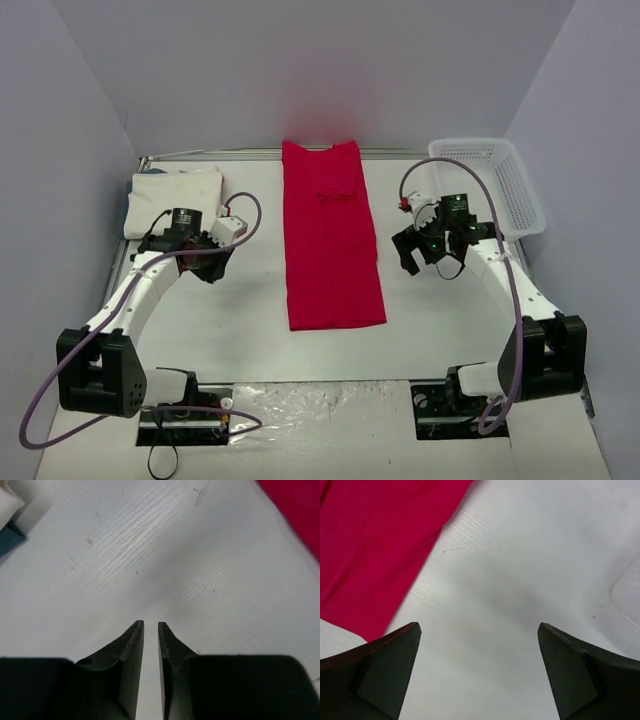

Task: Fold and stack the t-shirts
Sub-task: Rotate the tshirt 95 degrees, then grab the bottom of the folded rectangular tshirt with both arms

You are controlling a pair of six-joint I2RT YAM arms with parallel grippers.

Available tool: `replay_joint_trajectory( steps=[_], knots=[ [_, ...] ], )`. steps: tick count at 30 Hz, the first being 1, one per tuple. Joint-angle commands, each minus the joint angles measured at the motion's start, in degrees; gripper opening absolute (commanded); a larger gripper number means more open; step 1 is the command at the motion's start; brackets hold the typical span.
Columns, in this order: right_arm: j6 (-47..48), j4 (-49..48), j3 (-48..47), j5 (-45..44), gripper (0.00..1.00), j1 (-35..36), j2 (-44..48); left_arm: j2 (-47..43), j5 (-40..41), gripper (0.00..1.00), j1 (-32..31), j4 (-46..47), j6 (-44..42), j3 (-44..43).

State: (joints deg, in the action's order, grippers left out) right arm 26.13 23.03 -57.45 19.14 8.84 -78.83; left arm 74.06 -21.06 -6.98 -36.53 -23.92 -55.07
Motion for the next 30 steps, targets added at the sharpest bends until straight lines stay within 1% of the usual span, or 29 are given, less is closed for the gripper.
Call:
replay_joint_trajectory(
  steps=[1, 4, 7, 8, 9, 10, 12, 14, 15, 18, 19, 21, 22, 24, 25, 28, 30],
  knots=[
    [-1.34, -2.46, 1.73, 3.51, 1.00, -3.56, 5.08, -3.39, -2.23, 0.18, 0.30, 0.50, -0.95, -0.48],
    [-1.78, -2.37, 1.12, 5.03, 1.00, -4.97, 5.88, -5.33, -2.41, 0.23, 0.30, 1.11, -0.86, -0.04],
    [-1.96, -1.24, 0.68, 6.70, 1.00, -6.56, 6.23, -6.91, -3.98, 0.41, -0.05, 0.50, -0.69, -0.21],
    [-1.96, -0.45, 0.33, 9.05, 1.00, -7.17, 6.49, -7.70, -5.99, 0.45, -0.57, 0.24, -1.21, -0.21],
    [-1.96, 0.43, -0.03, 10.21, 1.00, -7.08, 6.67, -7.97, -6.53, 0.47, -1.10, -0.64, -1.56, -0.21],
    [-1.87, 1.75, -0.29, 11.61, 1.00, -7.17, 6.93, -8.32, -6.63, 0.45, -1.97, -0.73, -1.91, -0.30],
    [-1.52, 1.85, 0.49, 13.73, 1.00, -7.26, 8.07, -9.20, -4.62, 0.43, -6.36, -0.82, -2.09, 0.05],
    [-0.91, 1.58, 1.02, 12.95, 0.99, -7.35, 7.73, -9.55, -1.63, 0.44, -10.75, -0.21, -2.97, 1.18],
    [-1.34, 1.41, 0.94, 11.81, 0.99, -7.43, 7.03, -9.29, 0.65, 0.45, -14.69, 0.67, -3.32, 1.71],
    [-1.70, 1.50, 0.32, 11.10, 0.98, -8.40, 3.95, -6.83, 4.78, 0.45, -20.68, 2.43, -4.64, 2.60],
    [-1.78, 1.50, 0.24, 10.84, 0.98, -8.49, 3.25, -5.96, 7.50, 0.44, -24.79, 2.87, -4.64, 2.60],
    [-1.96, 1.50, 0.06, 10.05, 0.98, -8.58, 1.31, -3.41, 8.23, 0.43, -28.16, 3.75, -4.99, 2.51],
    [-1.87, 1.41, 0.06, 9.00, 0.98, -8.93, 0.61, -1.66, 9.10, 0.43, -30.96, 4.10, -4.73, 2.42],
    [-1.70, 1.50, -0.03, 8.46, 0.98, -10.77, -0.01, -0.42, 9.72, 0.43, -33.61, 4.71, -4.73, 2.33],
    [-1.70, 1.41, -0.03, 8.46, 0.98, -11.12, -0.36, -0.06, 10.68, 0.43, -36.15, 5.33, -4.38, 2.60],
    [-1.78, 1.58, -0.38, 8.46, 0.98, -12.18, -1.50, 0.90, 12.09, 0.43, -39.76, 7.26, -3.85, 3.04],
    [-1.78, 1.58, -0.47, 8.72, 0.98, -12.53, -2.21, 1.78, 11.74, 0.43, -40.82, 7.36, -3.68, 2.95]
  ],
)
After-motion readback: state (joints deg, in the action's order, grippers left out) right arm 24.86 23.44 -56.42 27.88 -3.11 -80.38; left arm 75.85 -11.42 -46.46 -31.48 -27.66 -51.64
